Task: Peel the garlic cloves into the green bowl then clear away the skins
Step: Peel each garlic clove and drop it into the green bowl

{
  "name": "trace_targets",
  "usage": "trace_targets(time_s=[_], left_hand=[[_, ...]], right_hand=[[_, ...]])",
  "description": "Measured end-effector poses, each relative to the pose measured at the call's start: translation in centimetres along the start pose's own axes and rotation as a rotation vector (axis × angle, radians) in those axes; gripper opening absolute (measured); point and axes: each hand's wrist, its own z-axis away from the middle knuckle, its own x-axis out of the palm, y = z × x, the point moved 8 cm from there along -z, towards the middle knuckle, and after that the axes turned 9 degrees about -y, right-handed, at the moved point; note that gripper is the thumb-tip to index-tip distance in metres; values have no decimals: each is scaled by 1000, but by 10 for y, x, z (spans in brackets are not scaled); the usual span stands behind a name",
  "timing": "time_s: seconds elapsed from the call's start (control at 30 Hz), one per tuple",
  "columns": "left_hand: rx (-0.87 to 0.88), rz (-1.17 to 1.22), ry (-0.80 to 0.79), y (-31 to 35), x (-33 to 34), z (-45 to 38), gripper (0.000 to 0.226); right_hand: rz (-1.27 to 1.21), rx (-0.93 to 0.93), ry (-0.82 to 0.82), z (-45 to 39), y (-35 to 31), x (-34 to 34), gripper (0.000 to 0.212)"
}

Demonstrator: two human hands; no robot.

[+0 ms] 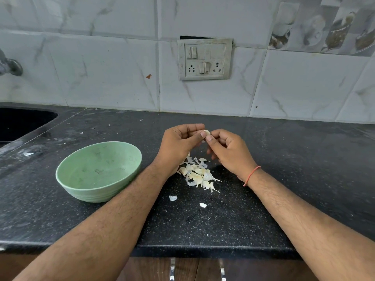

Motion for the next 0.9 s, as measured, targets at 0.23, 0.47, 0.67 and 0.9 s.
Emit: trace_targets(time_s=[0.23, 0.47, 0.67, 0.9], left_hand=[[-71, 105, -8, -11, -1, -4, 30], [-117, 146, -40, -15, 2, -3, 30], [-129, 140, -39, -16, 3, -3, 31], [-167, 162, -53, -17, 6, -1, 30]], right_hand=[[87, -47, 18, 0, -1, -2, 13], [117, -69, 33, -1, 0, -4, 12], [108, -115, 67, -3, -4, -8, 19], [62, -122, 92, -2, -2, -10, 11]])
